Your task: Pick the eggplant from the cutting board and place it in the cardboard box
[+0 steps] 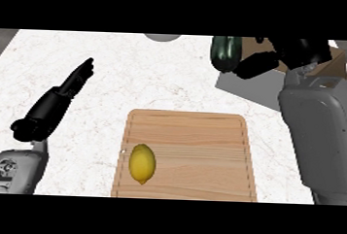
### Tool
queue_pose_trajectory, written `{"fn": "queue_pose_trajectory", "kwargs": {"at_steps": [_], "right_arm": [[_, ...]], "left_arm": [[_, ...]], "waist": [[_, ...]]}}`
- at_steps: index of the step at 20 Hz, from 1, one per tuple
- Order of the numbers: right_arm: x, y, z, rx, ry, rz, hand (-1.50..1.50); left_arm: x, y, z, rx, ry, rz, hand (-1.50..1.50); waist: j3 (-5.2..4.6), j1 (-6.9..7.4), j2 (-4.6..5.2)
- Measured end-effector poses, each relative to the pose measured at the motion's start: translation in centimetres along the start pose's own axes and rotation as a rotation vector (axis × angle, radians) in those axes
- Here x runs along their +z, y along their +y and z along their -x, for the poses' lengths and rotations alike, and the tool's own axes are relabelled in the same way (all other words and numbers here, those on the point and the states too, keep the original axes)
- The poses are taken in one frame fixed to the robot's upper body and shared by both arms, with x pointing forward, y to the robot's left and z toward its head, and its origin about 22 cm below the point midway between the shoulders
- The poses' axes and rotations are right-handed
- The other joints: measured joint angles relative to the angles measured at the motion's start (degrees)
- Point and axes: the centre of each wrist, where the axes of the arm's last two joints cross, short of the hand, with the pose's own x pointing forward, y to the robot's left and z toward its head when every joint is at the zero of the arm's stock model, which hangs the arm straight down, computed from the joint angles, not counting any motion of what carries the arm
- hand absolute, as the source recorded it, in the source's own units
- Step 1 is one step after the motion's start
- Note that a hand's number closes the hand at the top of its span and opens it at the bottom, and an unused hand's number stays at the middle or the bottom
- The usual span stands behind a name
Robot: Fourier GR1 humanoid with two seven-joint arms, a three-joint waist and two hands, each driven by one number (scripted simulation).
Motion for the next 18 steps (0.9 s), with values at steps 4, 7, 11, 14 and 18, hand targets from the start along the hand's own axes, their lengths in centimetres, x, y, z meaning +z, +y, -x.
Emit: {"fn": "queue_pose_trajectory", "kwargs": {"at_steps": [4,7,11,14,18], "right_arm": [[-1.8,-0.4,3.0,0.084,0.051,-0.095,1.5],[-2.6,-0.8,5.4,0.122,0.11,-0.228,1.5],[-3.4,-0.9,8.8,0.146,0.144,-0.363,1.5],[-3.4,-0.9,11.2,0.178,0.164,-0.46,1.5],[-3.4,-0.8,13.7,0.176,0.192,-0.571,-1.5]], "left_arm": [[0.4,-0.2,0.2,-0.001,-0.001,0.002,0.0],[0.2,-0.9,-0.3,-0.002,-0.008,0.007,0.0],[-0.2,-1.2,-0.4,0.001,-0.013,0.011,0.0],[-0.5,-1.4,-0.7,0.0,-0.016,0.014,0.0],[-0.4,-1.5,-1.1,0.003,-0.016,0.018,0.0]], "waist": [[-0.02,0.32,0.05],[-0.01,0.52,0.11],[-0.01,0.67,0.25],[-0.04,0.84,0.23],[-0.17,1.06,0.04]]}}
